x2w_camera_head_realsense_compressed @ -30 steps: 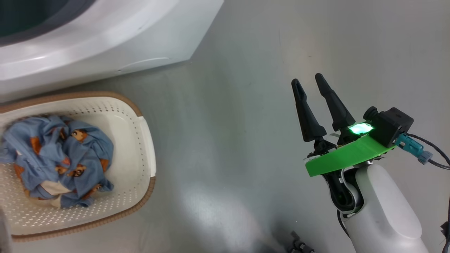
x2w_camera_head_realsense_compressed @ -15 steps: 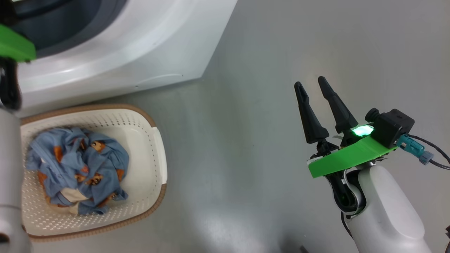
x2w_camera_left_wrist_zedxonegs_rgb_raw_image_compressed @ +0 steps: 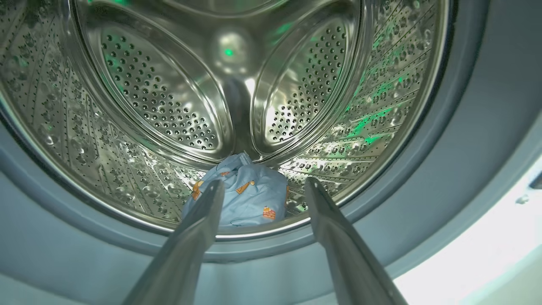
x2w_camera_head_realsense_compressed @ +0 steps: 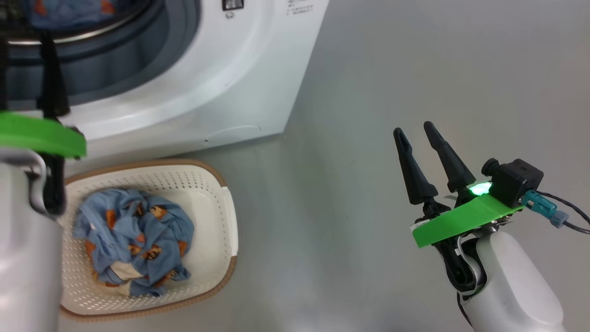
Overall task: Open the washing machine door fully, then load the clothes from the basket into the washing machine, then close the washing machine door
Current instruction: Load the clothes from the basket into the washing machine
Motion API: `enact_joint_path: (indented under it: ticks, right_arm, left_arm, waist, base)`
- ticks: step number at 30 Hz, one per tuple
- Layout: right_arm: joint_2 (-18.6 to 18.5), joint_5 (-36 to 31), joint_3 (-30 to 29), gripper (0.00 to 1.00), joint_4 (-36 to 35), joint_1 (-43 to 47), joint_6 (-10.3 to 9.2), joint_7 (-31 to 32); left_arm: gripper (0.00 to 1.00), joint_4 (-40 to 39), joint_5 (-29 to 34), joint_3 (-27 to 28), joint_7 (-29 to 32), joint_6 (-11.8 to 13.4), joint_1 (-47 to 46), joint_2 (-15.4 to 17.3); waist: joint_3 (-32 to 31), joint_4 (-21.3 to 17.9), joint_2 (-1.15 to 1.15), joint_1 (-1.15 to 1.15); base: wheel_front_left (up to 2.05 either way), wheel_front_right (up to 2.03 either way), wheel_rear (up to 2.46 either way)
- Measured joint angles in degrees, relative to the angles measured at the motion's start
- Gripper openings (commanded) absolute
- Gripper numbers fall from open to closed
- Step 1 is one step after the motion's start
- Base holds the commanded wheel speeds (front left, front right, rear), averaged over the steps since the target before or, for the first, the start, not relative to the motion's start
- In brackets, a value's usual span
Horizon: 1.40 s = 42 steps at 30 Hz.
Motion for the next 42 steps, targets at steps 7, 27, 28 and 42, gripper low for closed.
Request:
enact_joint_path:
  ticks: [7, 27, 28, 42]
  right_arm:
    - [-0.9, 0.0, 0.1, 1.0, 0.5, 0.5, 0.0, 0.0]
    - [-2.6, 0.0, 0.1, 1.0, 2.0, 4.8, 0.0, 0.0]
    - [-2.6, 0.0, 0.1, 1.0, 2.1, 4.8, 0.0, 0.0]
    - [-2.8, 0.0, 0.0, 1.0, 2.7, 8.4, 0.0, 0.0]
  left_arm:
    - [1.0, -6.7, 0.2, 1.1, 0.0, 0.0, 8.6, -1.5]
    - [1.0, -20.3, 1.4, 4.6, 0.0, 0.0, 28.7, -5.6]
    - [1.0, -20.9, 1.4, 4.8, 0.0, 0.0, 29.6, -6.0]
    - [1.0, -26.4, 2.0, 7.2, 0.0, 0.0, 40.3, -8.3]
  waist:
    - [-3.6, 1.6, 0.0, 0.0]
    - [-12.3, 6.6, 0.0, 0.0]
    - [-12.8, 6.8, 0.0, 0.0]
    - [-18.7, 9.7, 0.0, 0.0]
  base:
    - [0.0, 0.0, 0.0]
    - [0.0, 0.0, 0.0]
    - [0.0, 0.0, 0.0]
    - [0.0, 0.0, 0.0]
